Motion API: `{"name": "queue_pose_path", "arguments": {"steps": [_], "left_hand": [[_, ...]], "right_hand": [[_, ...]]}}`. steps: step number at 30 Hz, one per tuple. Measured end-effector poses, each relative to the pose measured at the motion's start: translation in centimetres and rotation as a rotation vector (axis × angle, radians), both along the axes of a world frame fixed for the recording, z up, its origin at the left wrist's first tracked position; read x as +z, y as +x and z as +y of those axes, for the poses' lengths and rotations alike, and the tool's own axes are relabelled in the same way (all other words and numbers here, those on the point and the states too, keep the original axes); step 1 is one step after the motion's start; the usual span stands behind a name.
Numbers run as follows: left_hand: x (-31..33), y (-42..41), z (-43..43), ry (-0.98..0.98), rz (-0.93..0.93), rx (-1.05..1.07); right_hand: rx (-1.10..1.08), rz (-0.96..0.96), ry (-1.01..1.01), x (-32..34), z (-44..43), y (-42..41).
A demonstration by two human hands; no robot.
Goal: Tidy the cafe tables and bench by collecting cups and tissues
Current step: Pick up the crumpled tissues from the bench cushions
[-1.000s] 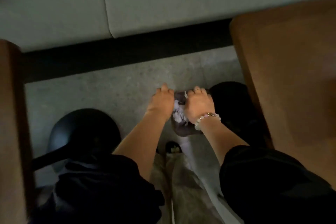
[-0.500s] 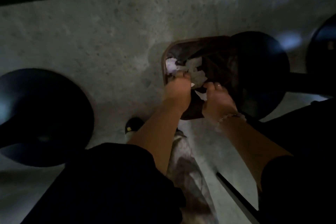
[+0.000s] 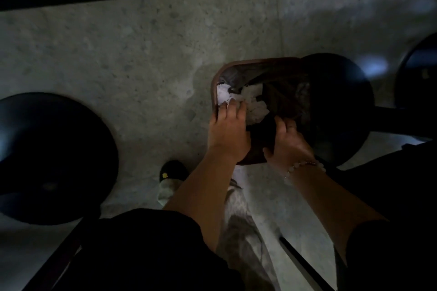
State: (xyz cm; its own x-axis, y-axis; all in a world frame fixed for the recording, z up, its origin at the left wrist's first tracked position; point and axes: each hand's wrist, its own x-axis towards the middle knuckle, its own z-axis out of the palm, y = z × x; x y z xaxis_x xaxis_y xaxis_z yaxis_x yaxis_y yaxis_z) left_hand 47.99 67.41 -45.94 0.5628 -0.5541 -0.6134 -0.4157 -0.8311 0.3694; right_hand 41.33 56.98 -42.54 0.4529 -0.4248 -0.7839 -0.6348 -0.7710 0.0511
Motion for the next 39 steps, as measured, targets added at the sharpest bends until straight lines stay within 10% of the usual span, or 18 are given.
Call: {"name": "queue_pose_path", "arguments": {"steps": [12,25,39], "left_hand": [[15.6,5.8,6.8,0.278,-0.077,-0.113],[44.9,14.3,16.8,0.163,-0.438,0.397],[51.5,18.9,30.2,0.293,-0.477,0.732]], "right_hand": [[0.277,-0.045,0.119,13.2,6.5,7.5],[0.727,-0.549,0.109,41.6,14.7,19.4],[1.067,-0.685,0.117,48.1,27.2,27.9]]}}
